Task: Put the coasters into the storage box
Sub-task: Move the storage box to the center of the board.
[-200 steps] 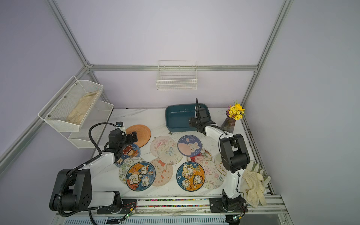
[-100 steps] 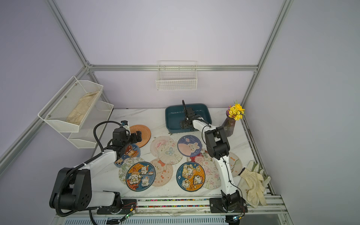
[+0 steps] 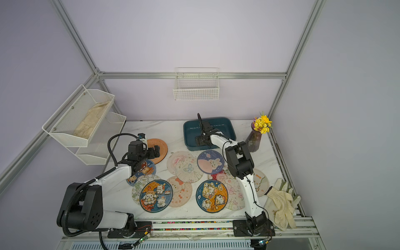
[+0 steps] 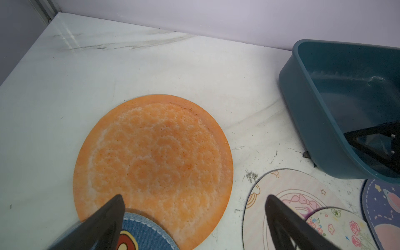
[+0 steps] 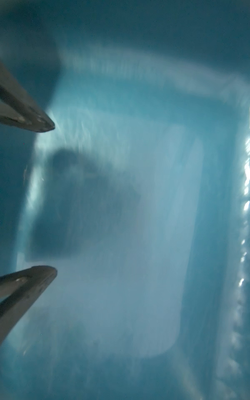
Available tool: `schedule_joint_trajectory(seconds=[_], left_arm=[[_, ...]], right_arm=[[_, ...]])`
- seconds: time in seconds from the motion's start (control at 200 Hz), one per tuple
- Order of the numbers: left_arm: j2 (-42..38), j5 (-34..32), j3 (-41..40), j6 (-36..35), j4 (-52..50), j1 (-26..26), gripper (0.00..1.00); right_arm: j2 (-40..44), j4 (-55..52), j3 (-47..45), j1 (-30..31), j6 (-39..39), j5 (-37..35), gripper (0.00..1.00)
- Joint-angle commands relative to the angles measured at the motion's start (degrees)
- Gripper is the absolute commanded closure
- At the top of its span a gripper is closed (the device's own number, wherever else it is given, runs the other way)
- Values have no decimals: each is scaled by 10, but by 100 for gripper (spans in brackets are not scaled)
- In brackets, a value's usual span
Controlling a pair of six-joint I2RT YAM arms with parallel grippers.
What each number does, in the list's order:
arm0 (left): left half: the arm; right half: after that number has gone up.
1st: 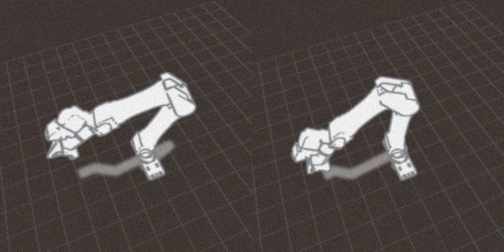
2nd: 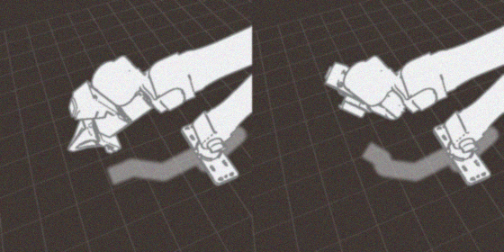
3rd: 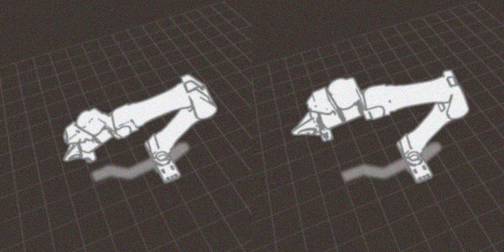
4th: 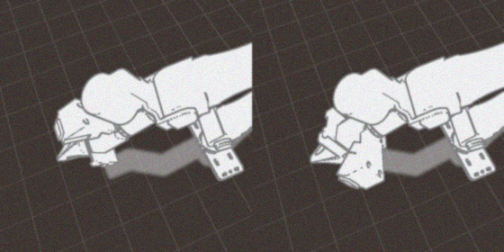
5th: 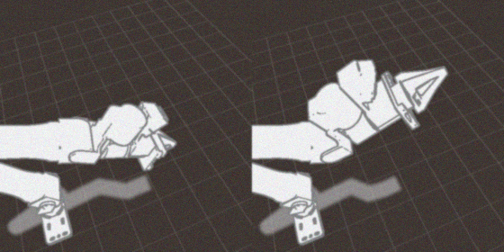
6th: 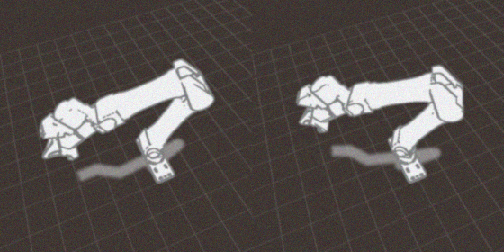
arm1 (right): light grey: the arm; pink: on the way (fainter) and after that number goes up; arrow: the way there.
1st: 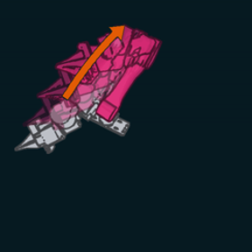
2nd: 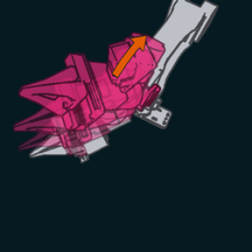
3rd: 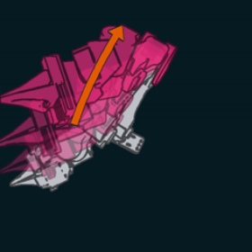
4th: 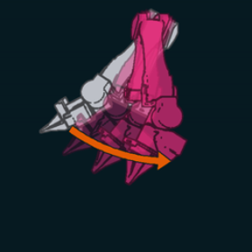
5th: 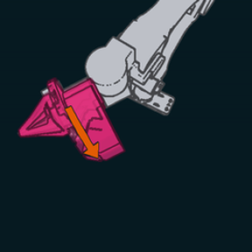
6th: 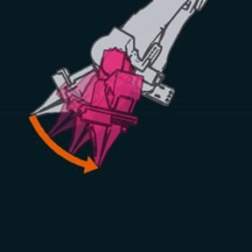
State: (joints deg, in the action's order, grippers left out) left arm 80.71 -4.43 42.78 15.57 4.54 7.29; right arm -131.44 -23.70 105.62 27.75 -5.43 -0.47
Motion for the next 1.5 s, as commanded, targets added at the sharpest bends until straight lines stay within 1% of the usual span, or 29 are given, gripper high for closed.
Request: schedule_joint_trajectory(seconds=[0.0, 0.09, 0.22, 0.39, 0.585, 0.95, 1.105, 1.32, 1.495], left_arm=[[-3, 6, 59, 7, 3, 6, 0], [-3, 3, 58, 8, -2, 8, 0], [-4, 2, 56, 9, -6, 9, 0], [-8, 0, 52, 17, -11, 10, 0], [-15, -1, 45, 22, -14, 10, 0], [-29, -11, 32, 24, -24, 10, 0], [-30, -14, 31, 23, -28, 10, 0], [-31, -20, 31, 24, -34, 10, 0], [-31, -26, 31, 23, -41, 10, 0]], right_arm=[[46, 28, 1, 6, -47, 28, 3], [47, 32, 8, 9, -65, 58, 3], [32, 30, 20, 14, -92, 123, 3], [22, 56, 19, 35, -127, 170, 3], [-6, 75, 33, 57, -153, 195, 3], [-62, 135, 66, 73, -187, 231, 3], [-94, 147, 105, 78, -194, 250, 3], [-142, 133, 179, 88, -194, 273, 3], [-166, 126, 215, 97, -201, 286, 3]])
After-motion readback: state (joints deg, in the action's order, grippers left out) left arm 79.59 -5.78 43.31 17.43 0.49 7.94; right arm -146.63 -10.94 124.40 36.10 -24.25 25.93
